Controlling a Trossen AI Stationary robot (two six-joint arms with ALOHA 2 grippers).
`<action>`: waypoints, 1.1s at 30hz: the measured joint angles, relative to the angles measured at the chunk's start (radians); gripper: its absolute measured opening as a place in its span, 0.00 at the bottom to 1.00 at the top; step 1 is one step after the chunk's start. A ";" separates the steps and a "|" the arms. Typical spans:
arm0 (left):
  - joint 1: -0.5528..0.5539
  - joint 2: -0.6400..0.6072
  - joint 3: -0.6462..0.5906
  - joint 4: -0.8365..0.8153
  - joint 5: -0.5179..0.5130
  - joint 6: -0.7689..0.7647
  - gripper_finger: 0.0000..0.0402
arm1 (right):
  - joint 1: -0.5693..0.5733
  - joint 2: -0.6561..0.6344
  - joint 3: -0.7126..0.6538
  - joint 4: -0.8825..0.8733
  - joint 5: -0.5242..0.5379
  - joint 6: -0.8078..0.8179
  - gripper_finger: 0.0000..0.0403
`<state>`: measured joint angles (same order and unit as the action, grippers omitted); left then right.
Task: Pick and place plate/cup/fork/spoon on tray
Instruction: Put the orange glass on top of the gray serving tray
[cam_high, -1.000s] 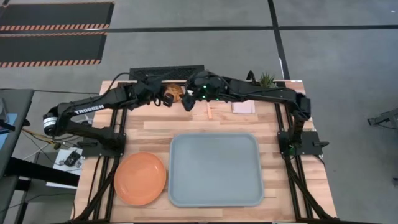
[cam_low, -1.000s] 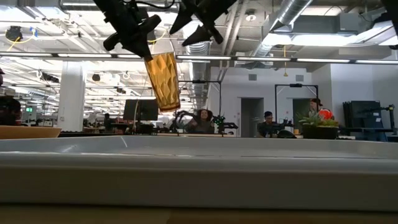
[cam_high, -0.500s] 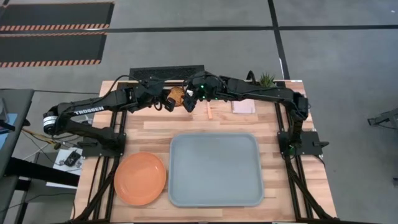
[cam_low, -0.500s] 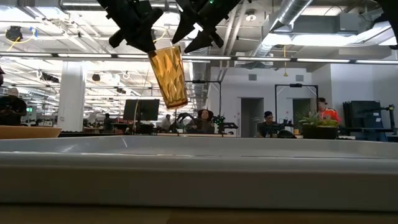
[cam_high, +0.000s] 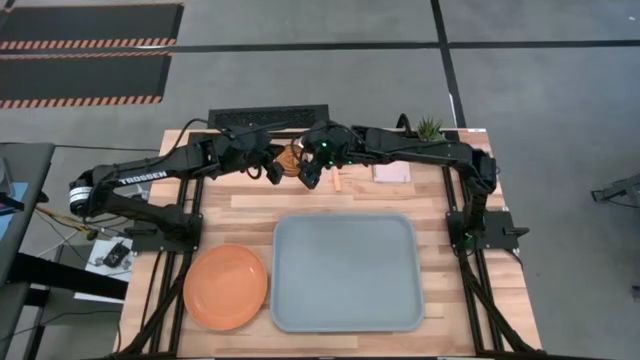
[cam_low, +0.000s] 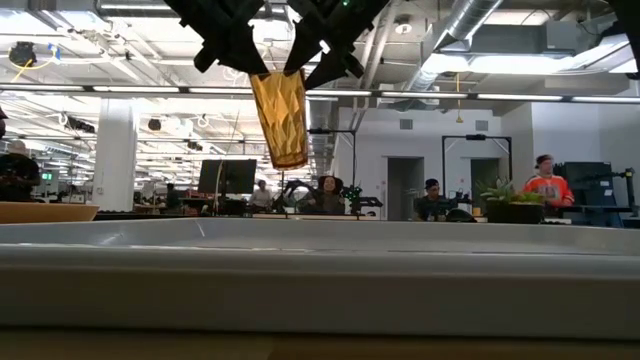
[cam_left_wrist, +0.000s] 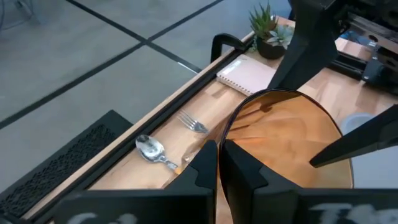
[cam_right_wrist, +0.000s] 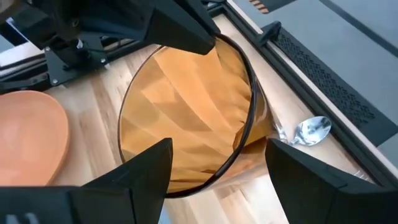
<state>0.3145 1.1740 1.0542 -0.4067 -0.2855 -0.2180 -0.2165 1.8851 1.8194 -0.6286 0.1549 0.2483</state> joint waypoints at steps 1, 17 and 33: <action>0.000 0.000 0.000 0.002 0.006 0.000 0.00 | 0.000 0.000 0.000 -0.001 0.000 0.005 0.70; -0.002 -0.003 0.000 0.103 0.134 -0.020 0.00 | -0.005 0.003 -0.002 -0.035 0.010 0.071 0.22; -0.001 -0.065 0.000 0.104 0.074 0.051 0.05 | -0.017 0.003 -0.004 -0.134 -0.048 0.057 0.02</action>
<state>0.3138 1.1092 1.0546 -0.3029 -0.2110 -0.1669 -0.2340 1.8881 1.8156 -0.7628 0.1069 0.3058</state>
